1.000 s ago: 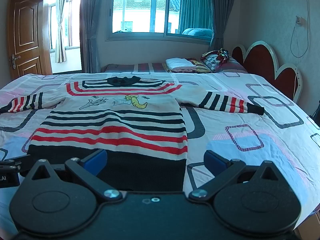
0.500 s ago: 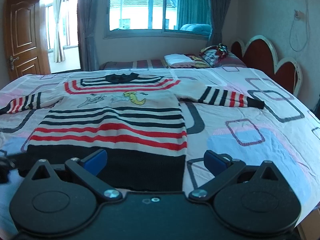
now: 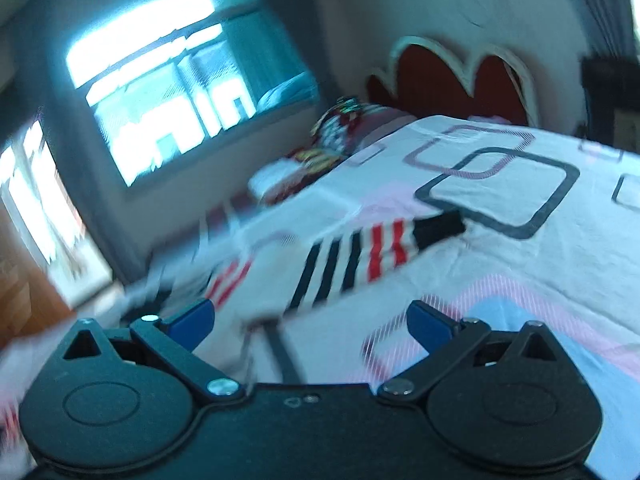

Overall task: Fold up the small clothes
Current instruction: 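Grasp the black cuff of a striped sleeve with the right tool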

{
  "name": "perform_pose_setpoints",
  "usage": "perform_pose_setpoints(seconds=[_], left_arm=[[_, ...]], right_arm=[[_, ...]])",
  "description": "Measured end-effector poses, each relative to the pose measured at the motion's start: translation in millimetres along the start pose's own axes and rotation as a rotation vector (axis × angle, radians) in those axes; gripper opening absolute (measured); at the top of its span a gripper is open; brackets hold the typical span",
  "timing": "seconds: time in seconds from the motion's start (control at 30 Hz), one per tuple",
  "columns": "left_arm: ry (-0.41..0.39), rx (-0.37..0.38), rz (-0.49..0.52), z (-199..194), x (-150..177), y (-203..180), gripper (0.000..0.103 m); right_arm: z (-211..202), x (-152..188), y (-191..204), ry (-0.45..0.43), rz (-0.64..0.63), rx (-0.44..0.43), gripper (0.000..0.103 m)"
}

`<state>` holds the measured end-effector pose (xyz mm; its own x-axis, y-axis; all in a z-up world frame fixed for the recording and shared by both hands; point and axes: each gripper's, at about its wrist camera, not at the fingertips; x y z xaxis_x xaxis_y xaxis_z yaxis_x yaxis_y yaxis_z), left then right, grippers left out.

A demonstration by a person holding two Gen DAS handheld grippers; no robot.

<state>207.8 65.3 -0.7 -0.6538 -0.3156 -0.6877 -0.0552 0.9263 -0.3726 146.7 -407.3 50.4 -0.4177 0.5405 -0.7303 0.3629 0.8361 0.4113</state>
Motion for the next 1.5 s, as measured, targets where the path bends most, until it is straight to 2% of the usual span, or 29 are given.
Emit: perform_pose_setpoints(seconds=[0.1, 0.17, 0.27, 0.33, 0.43, 0.53, 0.63, 0.73, 0.8, 0.87, 0.97, 1.07, 1.23, 1.3, 1.4, 1.5], left_arm=[[0.039, -0.024, 0.021, 37, -17, -5, 0.103], [0.103, -0.005, 0.013, 63, -24, -5, 0.103], [0.137, -0.004, 0.022, 93, -22, -5, 0.103], [0.156, -0.007, 0.022, 112, -19, -3, 0.103], [0.183, -0.003, 0.015, 128, -16, -3, 0.103], [0.198, 0.011, 0.016, 139, -13, -7, 0.103], [0.205, 0.029, 0.03, 145, -11, -15, 0.103], [0.212, 0.041, 0.031, 151, -12, -19, 0.103], [0.219, 0.046, 0.032, 153, -13, -19, 0.103], [0.217, 0.04, 0.036, 153, -15, -18, 0.103], [0.211, 0.025, 0.026, 152, -19, -11, 0.103], [0.203, 0.007, 0.013, 152, -21, -3, 0.103], [0.216, -0.001, -0.016, 157, -21, 1, 0.103], [0.221, 0.003, -0.007, 158, -19, -3, 0.103], [0.227, 0.015, 0.024, 155, -17, -11, 0.103], [0.227, 0.022, 0.052, 151, -17, -14, 0.103]], right_arm=[[56, -29, -37, 0.038, 0.108, 0.008, 0.064], [94, -36, -63, 0.069, 0.191, 0.016, 0.058], [141, -39, -95, 0.099, 0.307, 0.029, 0.045], [167, -39, -111, 0.117, 0.355, 0.048, 0.045], [191, -37, -118, 0.139, 0.356, 0.048, 0.045], [199, -38, -103, 0.138, 0.306, 0.078, 0.046], [198, -36, -91, 0.145, 0.316, 0.086, 0.047], [192, -30, -86, 0.173, 0.384, 0.008, 0.046], [195, -28, -83, 0.178, 0.4, -0.004, 0.046], [199, -30, -92, 0.174, 0.483, -0.047, 0.045], [206, -31, -112, 0.17, 0.594, -0.124, 0.031], [206, -18, -123, 0.152, 0.707, -0.235, 0.031], [206, 4, -91, 0.213, 0.701, -0.267, 0.032], [210, 2, -85, 0.195, 0.684, -0.262, 0.034], [219, -8, -98, 0.156, 0.739, -0.305, 0.034], [214, -16, -123, 0.054, 0.82, -0.333, 0.036]])
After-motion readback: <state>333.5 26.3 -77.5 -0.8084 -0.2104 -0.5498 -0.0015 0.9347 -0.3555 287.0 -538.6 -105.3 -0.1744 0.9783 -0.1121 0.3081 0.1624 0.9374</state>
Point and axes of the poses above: each gripper's, at about its wrist camera, not at the fingertips, and z roughly the way its jaws point, y to its left, x to its underside, and after that the axes turned 9 degrees about y, right-handed
